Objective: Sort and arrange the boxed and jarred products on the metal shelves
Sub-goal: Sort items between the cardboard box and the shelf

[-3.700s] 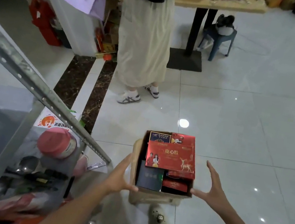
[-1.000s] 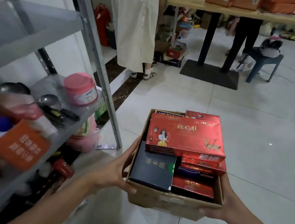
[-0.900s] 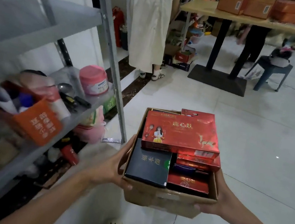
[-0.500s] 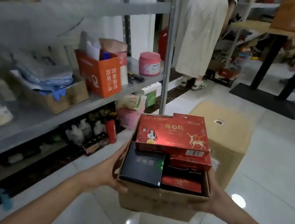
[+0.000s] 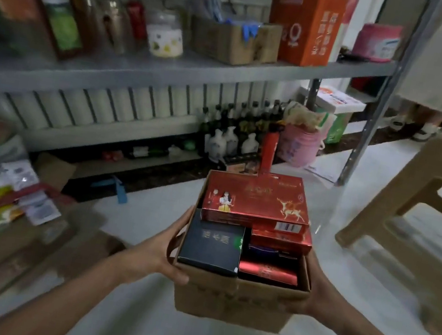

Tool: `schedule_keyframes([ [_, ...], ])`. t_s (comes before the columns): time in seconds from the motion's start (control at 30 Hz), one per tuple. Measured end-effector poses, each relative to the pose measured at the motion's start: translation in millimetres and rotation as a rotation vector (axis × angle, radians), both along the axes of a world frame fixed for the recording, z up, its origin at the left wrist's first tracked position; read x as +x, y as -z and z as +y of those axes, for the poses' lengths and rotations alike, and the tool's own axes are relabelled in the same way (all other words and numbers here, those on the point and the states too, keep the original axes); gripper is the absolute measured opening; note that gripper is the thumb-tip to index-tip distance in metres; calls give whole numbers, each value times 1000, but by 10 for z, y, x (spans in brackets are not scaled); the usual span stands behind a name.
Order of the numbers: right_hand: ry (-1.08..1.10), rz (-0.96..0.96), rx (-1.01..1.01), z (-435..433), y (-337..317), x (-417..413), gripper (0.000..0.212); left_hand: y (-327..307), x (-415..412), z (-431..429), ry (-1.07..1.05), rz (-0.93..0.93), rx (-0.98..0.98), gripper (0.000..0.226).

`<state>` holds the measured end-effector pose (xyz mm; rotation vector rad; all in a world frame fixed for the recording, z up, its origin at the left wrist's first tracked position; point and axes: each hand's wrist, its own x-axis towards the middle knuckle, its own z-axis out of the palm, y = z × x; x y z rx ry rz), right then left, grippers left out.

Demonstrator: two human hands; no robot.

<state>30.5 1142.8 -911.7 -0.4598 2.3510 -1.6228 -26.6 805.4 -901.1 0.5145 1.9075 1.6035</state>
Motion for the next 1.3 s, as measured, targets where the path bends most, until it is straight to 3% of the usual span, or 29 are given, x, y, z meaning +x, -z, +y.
schedule_keyframes([
  [0.33,-171,-152,-53,-746,807,30,125,870,666,-830,-216,-120,11,124],
  [0.6,-229,-225,6,-998,1335,-58,127,1369,862,-1074,-264,-135,51,123],
  [0.8,-239,-190,12,-1061,1601,-252,129,1637,849,-1085,-288,-96,38,126],
  [0.93,-107,-107,17,-1103,1642,-278,122,1616,711,-1035,-376,-52,-32,130],
  [1.03,85,149,144,-1185,1658,-140,111,1601,707,-971,-427,113,-189,122],
  [1.13,240,498,446,-1225,1719,151,115,1701,1024,-906,-513,475,-569,106],
  [1.2,162,655,661,-1234,1760,374,119,1805,1313,-899,-446,738,-802,97],
  [1.3,52,653,842,-1216,1819,597,120,1869,1581,-881,-271,777,-987,104],
])
